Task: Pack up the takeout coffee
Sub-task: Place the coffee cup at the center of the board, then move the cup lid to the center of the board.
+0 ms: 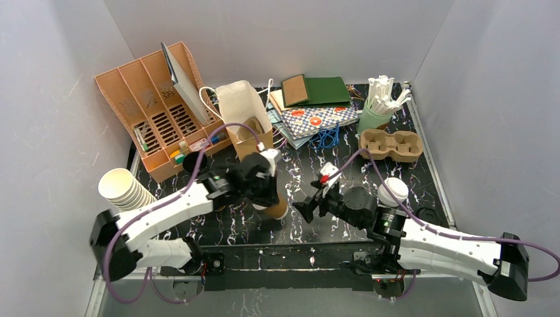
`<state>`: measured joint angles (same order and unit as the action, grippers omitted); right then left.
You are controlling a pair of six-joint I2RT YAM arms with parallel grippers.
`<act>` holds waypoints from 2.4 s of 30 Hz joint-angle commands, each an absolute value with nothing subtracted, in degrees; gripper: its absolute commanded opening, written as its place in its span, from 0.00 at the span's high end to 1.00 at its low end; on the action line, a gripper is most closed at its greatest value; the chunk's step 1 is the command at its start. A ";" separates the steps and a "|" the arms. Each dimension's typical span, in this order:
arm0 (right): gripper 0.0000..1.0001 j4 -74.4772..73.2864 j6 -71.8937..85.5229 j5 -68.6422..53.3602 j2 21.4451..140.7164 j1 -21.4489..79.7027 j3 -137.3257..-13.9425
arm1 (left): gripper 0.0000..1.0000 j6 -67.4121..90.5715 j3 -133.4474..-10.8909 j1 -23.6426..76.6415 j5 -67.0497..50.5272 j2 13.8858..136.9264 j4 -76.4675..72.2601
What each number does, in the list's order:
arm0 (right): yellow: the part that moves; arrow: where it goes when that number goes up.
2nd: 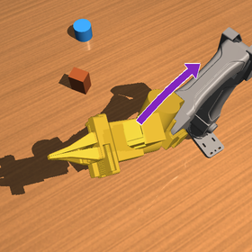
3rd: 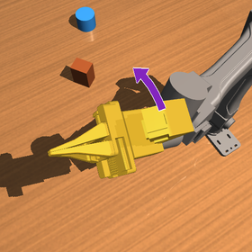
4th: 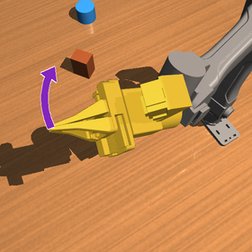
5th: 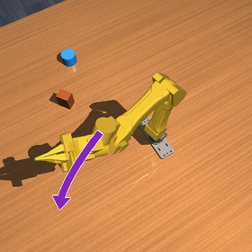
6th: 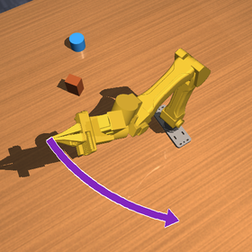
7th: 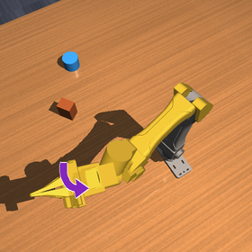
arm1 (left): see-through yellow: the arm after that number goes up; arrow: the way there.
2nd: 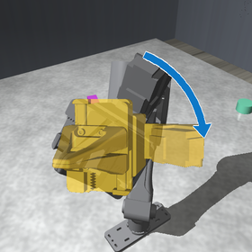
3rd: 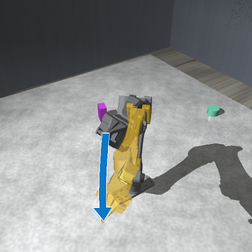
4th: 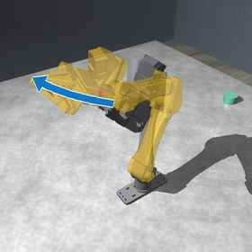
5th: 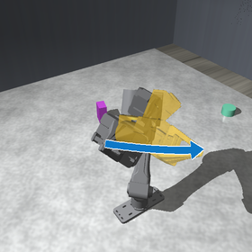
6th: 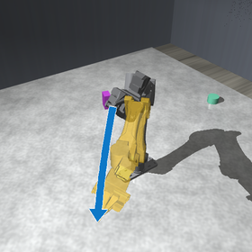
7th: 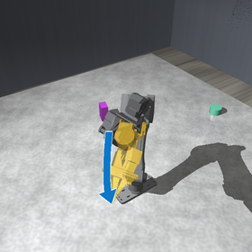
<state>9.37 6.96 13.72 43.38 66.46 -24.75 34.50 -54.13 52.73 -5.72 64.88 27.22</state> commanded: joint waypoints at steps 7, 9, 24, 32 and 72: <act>0.02 -30.23 33.28 31.89 51.49 53.20 -45.21 | 1.00 33.90 -61.81 68.17 28.08 81.93 34.37; 0.02 -32.69 33.82 26.98 51.25 45.83 -46.72 | 1.00 33.27 -63.28 69.13 29.36 84.42 33.60; 0.02 -43.88 41.37 18.65 50.93 15.28 -49.25 | 0.96 26.92 -73.84 70.75 30.25 99.14 30.01; 0.02 -49.15 46.33 24.05 56.27 9.25 -49.99 | 0.56 24.05 -77.20 70.75 28.35 99.97 30.60; 0.10 -43.86 52.62 26.45 74.93 -2.61 -49.09 | 0.28 23.84 -70.40 70.66 26.50 71.74 36.65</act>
